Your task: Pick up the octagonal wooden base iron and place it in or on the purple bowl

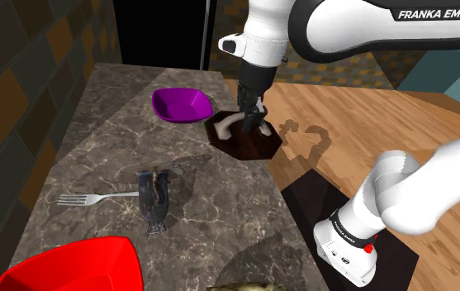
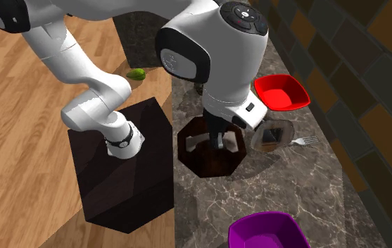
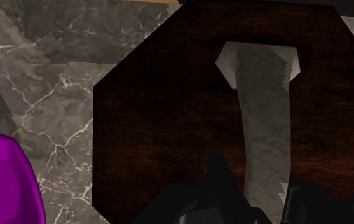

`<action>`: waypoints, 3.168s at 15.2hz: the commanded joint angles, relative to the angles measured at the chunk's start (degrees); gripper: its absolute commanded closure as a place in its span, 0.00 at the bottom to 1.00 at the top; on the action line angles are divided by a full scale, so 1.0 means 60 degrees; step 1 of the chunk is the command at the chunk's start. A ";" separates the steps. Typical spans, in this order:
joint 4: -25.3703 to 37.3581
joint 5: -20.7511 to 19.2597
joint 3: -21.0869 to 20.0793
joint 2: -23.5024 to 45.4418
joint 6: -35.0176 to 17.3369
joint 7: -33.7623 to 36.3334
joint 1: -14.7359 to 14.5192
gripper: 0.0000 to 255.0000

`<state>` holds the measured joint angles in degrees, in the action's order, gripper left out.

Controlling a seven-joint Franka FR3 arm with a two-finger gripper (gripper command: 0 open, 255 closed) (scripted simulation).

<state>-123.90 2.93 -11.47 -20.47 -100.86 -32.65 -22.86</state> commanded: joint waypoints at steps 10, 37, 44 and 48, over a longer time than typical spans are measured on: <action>0.3962 -0.0765 0.0531 0.3650 0.0342 -0.0862 0.0617 1.00; 1.0180 -0.1313 0.0949 0.9130 0.1080 -0.1726 0.0941 1.00; 0.9884 -0.1313 0.0949 0.9094 0.0819 -0.1714 0.0954 1.00; 0.9883 -0.1312 0.0948 0.9094 0.0819 -0.1713 0.0954 0.00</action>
<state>-64.58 -4.95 -5.77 34.13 -95.93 -42.93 -17.14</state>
